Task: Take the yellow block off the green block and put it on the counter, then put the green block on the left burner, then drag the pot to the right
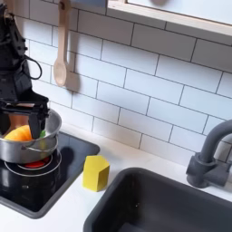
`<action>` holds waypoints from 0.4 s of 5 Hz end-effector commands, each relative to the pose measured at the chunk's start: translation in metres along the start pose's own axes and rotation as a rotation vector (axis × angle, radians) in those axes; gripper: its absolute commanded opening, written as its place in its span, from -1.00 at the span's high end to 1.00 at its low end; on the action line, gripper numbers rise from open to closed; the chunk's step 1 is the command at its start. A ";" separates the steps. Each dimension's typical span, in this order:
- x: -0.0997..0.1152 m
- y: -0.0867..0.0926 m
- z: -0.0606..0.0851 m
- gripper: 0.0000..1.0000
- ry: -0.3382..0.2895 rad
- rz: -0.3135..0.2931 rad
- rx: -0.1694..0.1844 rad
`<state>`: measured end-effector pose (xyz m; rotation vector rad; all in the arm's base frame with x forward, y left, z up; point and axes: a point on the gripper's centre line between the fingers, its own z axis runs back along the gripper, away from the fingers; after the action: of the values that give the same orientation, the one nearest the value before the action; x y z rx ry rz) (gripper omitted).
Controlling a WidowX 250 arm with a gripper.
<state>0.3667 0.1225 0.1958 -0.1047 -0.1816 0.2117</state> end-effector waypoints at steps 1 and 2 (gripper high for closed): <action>0.021 0.013 0.001 -1.00 -0.014 0.025 0.014; 0.027 0.023 -0.001 -1.00 -0.008 0.036 0.021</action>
<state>0.3886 0.1487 0.1970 -0.0857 -0.1908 0.2449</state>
